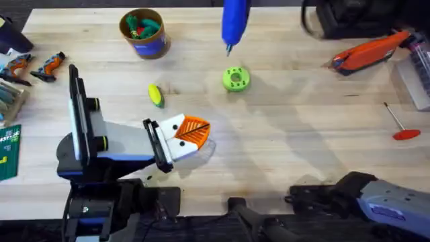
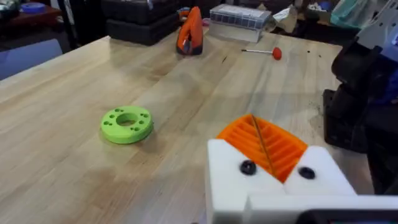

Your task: Pick up the gripper from the table and insert it into the empty holder that is missing its gripper. Then pick up a screw, insert it into the mounting hole, and use the screwdriver to tighten it. Finally, clean up the table by picking up the vegetable and placing it into the bucket.

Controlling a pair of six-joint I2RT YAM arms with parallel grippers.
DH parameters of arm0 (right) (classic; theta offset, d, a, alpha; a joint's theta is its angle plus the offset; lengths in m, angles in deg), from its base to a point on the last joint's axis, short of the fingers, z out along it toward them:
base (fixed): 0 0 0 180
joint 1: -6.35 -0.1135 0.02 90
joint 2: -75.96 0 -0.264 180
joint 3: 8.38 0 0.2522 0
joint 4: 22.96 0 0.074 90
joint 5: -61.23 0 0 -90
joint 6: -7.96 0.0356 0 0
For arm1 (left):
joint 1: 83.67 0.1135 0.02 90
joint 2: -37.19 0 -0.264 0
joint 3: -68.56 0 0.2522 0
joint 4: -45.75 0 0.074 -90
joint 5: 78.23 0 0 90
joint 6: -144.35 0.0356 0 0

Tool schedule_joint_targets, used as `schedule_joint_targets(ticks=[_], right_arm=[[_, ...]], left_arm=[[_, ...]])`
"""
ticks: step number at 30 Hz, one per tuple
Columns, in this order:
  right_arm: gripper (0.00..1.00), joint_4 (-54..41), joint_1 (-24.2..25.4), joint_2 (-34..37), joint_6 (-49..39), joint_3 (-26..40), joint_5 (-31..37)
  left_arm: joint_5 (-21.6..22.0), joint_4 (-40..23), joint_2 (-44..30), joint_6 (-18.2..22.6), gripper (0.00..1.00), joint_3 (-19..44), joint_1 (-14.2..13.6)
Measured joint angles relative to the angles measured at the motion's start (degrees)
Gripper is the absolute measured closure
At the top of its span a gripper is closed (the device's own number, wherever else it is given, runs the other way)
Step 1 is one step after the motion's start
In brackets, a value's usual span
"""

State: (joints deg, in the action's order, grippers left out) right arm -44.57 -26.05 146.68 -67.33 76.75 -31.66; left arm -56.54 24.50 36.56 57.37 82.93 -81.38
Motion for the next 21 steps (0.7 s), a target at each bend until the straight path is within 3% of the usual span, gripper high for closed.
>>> schedule_joint_targets(ticks=[9,12,13,21], right_arm=[[0.975,34.2,4.2,-2.4,7.0,-21.7,-16.9],[0.975,44.5,5.8,-2.0,8.9,-25.7,-24.9],[0.975,51.4,5.2,-1.6,10.6,-26.2,-33.3],[0.975,53.2,0.4,-1.6,10.7,-26.2,-40.2]], left_arm=[[0.0,0.0,0.0,0.0,0.994,0.0,0.0],[0.0,0.0,0.0,0.0,0.994,0.0,0.0],[0.0,0.0,0.0,0.0,0.994,0.0,0.0],[0.0,0.0,0.0,0.0,0.994,0.0,0.0]])
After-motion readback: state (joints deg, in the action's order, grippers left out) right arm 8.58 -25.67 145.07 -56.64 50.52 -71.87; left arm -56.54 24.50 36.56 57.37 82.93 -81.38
